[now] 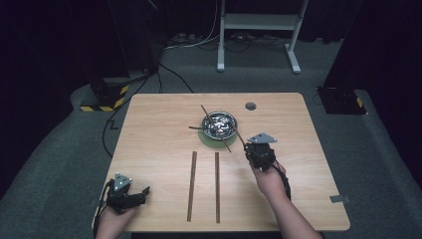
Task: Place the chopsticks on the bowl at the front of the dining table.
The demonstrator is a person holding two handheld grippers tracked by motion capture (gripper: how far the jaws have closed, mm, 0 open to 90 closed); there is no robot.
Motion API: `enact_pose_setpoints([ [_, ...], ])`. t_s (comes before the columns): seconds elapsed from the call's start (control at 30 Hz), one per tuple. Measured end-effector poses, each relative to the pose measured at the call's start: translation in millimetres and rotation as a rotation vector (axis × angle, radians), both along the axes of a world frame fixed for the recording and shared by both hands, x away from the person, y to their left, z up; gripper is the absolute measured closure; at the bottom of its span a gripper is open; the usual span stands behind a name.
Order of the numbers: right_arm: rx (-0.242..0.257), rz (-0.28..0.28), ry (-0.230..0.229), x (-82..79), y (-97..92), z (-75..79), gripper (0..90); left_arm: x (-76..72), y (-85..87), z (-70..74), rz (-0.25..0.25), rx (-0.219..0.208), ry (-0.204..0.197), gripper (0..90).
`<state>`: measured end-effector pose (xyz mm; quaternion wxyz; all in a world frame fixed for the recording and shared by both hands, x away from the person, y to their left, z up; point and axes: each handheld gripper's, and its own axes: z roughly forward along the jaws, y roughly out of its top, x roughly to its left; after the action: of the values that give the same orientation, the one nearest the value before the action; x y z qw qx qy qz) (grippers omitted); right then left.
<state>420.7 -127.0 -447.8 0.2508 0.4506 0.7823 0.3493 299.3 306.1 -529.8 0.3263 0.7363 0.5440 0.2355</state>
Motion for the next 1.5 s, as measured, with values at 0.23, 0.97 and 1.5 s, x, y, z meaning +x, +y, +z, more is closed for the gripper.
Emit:
enact_pose_setpoints([
  [0.23, -0.002, 0.014, 0.001, 17.3, 16.4, 4.1, 84.4, 0.0, 0.0, 0.0, 0.000, 0.000, 0.000, 16.5],
  [0.97, -0.018, -0.001, 0.030, 70.8, 50.3, 5.2, 84.3, -0.1, -0.2, -0.1, 0.003, -0.003, 0.001, 16.5],
  [1.5, -0.033, -0.002, 0.051, 105.2, 80.1, 7.1, 84.3, -0.1, -0.1, 0.0, 0.002, -0.001, 0.002, 16.5],
])
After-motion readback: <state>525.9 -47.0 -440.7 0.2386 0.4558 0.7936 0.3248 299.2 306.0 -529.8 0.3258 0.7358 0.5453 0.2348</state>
